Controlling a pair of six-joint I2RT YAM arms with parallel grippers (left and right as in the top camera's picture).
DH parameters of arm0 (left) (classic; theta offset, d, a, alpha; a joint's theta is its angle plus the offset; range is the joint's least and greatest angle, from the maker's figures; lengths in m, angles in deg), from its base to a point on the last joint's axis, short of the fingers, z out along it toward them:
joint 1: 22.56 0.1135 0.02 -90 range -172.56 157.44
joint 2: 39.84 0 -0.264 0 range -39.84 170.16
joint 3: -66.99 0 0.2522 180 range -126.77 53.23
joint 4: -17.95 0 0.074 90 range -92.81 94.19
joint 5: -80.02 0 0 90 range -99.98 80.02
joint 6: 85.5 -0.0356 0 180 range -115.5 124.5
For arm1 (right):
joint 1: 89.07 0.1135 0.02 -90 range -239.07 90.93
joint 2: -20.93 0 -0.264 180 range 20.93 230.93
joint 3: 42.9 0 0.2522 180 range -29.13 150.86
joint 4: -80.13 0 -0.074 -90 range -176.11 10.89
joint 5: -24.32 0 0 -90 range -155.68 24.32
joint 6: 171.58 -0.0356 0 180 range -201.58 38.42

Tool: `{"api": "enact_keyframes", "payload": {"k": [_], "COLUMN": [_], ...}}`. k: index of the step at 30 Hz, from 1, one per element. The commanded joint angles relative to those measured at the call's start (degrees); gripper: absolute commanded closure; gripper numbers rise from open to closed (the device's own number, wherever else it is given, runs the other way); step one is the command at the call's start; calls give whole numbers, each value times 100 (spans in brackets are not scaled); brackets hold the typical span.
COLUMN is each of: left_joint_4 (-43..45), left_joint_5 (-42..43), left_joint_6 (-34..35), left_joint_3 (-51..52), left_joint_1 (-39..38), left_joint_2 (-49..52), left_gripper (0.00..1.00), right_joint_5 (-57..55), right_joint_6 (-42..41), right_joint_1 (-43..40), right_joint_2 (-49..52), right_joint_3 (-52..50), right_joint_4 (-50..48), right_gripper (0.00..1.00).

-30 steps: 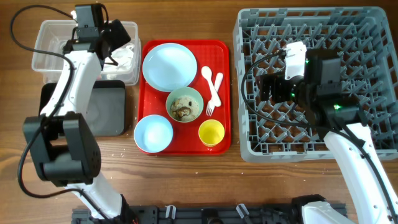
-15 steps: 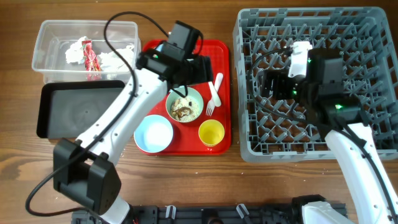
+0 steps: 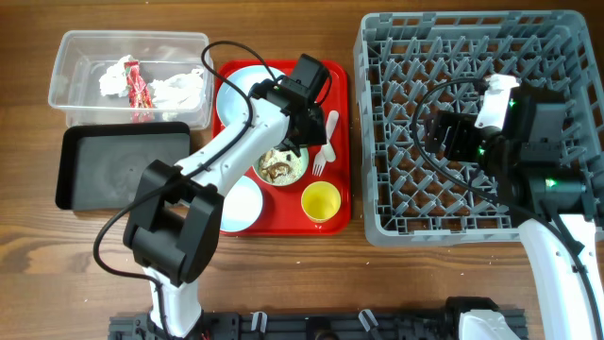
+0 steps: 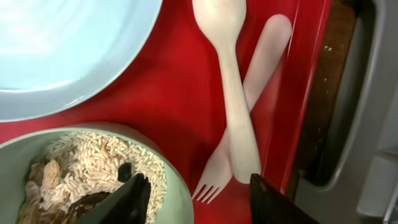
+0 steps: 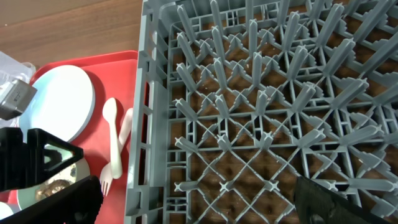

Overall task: Sort waste into correct bins and load items into the dishwasher rack
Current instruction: 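Grasp the rim of the green bowl with the left gripper, then tip the green bowl over the black tray to dump the rice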

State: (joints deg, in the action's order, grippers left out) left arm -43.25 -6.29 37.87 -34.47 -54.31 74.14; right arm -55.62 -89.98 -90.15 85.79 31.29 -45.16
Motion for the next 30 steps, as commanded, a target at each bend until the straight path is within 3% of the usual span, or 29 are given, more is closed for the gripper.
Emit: {"api": "enact_keyframes", "payload": {"k": [1, 7, 10, 14, 21, 23, 25, 30], "left_joint_4": [76, 507, 522, 339, -879, -1357, -1851, -1794], "left_joint_5": [-575, -573, -573, -424, -175, -57, 586, 2024], "left_joint_6": [15, 13, 13, 11, -11, -221, -892, -2100], "left_joint_3": [212, 575, 575, 415, -50, -50, -39, 391], "left_joint_1": [-214, -367, -367, -332, 452, 970, 1891, 3698], "left_joint_2": [39, 240, 240, 50, -1565, -1829, -1882, -1862], "left_gripper": [56, 75, 96, 96, 96, 96, 96, 96], "right_joint_5": [17, 15, 15, 15, 15, 15, 15, 17], "right_joint_6": [-59, -59, -59, -59, -59, -61, -61, -61], "right_joint_1": [-13, -13, -13, -13, -13, -13, -13, -13], "right_joint_2": [-48, -48, -48, -46, -46, -46, -46, -46], "right_joint_3": [98, 98, 98, 98, 98, 98, 98, 98], "right_joint_4": [0, -2, -20, -37, -59, -66, -81, -83], "right_gripper": [0, 0, 0, 0, 0, 0, 0, 0]}}
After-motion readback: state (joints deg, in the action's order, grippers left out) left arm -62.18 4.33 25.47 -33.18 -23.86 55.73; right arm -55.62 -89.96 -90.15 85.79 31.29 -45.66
